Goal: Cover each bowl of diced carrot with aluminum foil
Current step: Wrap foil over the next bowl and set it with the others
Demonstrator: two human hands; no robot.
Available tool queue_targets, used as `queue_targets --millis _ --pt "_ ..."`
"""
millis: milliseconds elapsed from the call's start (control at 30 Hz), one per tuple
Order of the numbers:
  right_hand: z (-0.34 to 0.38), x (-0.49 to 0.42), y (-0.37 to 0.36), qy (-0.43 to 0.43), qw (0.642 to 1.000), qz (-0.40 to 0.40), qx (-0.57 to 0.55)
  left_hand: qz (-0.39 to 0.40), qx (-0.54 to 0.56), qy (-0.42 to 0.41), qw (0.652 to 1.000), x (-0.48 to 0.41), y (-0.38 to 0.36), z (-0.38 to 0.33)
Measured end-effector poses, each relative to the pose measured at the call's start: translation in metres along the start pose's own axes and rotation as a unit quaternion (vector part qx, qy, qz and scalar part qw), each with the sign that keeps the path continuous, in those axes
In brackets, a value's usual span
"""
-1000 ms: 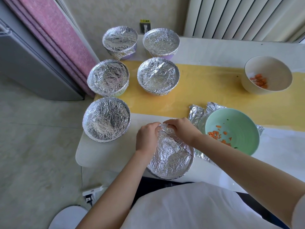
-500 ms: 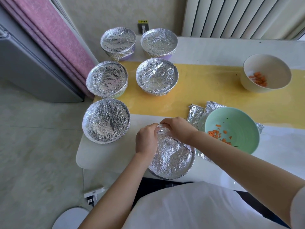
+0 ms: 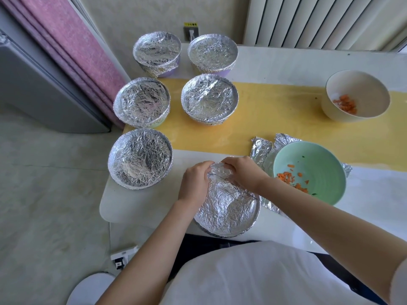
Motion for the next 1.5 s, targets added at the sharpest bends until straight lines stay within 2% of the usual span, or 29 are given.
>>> queue_targets --millis 300,433,667,800,967,1100,1367,1500 --pt "0.012 -0.011 -0.002 0.010 0.993 0.074 0.091 -0.015 0.009 0.007 1.000 0.002 0.002 -0.001" --pt "0.011 -0.012 -0.001 0.014 0.993 0.082 0.087 -0.023 -0.002 0.003 1.000 0.002 0.001 0.000" --pt "0.000 0.002 0.007 -0.019 0.999 0.007 -0.035 -0.041 -0.019 0.026 0.999 0.011 0.002 0.012" --pt "-0.003 0.002 0.005 -0.014 0.999 0.002 -0.035 -0.031 -0.035 0.044 0.998 0.013 0.001 0.011" --pt "-0.002 -0.003 0.005 0.002 1.000 0.008 -0.012 0.004 -0.010 0.012 1.000 0.006 -0.004 0.004" --pt "-0.003 -0.001 0.006 -0.001 0.999 0.015 -0.028 -0.007 -0.001 0.016 1.000 0.003 -0.002 0.005" --pt "-0.004 0.010 0.006 0.015 0.998 -0.047 -0.028 -0.039 0.010 0.013 0.999 0.005 -0.002 0.007" --pt "-0.005 0.004 0.006 0.003 1.000 0.003 -0.020 -0.046 0.011 0.019 0.999 0.006 -0.001 0.008"
Point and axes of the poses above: each hand's wrist, its own x-axis away from the middle knuckle, its own y-axis out of the back of the hand, z = x × y, the point moved 7 cm from there along -x, towards the middle knuckle, and after that the axes turned 15 degrees about y, right-handed, at the moved point
